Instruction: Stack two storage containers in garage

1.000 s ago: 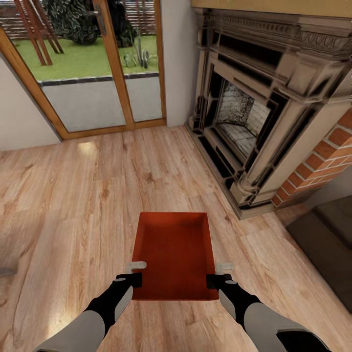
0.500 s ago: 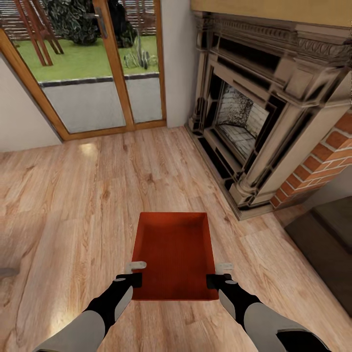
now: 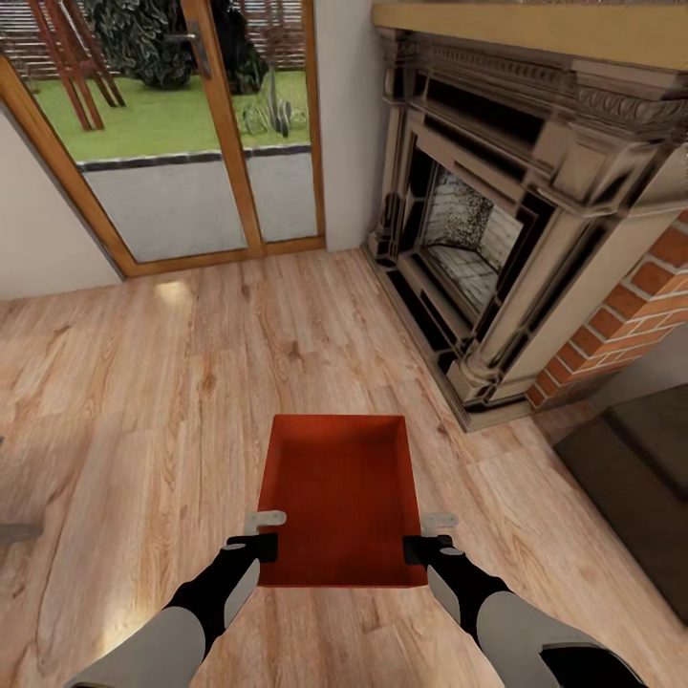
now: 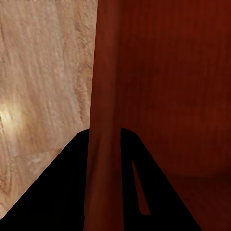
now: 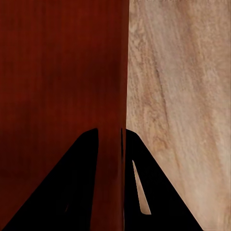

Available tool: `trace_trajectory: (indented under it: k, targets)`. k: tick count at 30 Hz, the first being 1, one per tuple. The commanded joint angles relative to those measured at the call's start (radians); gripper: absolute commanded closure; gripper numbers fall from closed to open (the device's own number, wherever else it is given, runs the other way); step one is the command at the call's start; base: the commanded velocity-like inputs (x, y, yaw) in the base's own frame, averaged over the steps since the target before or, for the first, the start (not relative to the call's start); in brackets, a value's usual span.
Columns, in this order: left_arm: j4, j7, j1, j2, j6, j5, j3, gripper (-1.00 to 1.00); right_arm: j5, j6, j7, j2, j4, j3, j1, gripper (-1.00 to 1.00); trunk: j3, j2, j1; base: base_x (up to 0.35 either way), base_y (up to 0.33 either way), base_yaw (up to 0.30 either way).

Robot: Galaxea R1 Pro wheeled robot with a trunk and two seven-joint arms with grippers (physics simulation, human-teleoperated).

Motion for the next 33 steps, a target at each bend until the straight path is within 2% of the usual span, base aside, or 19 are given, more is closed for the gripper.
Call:
trace_trajectory:
  k: [1,33]
  targets:
    - [-0.003,0.005,0.0,-0.002,0.004,0.018,-0.012,1.0,-0.006,0.002,0.003,0.003,0.0,0.01,0.0,1.0,0.003,0.007,-0.004,0.0,0.0,0.0]
    - [-0.003,0.005,0.0,-0.002,0.004,0.018,-0.013,1.0,-0.007,0.003,0.002,0.004,0.0,0.01,0.0,1.0,0.103,0.231,-0.127,0.0,0.0,0.0]
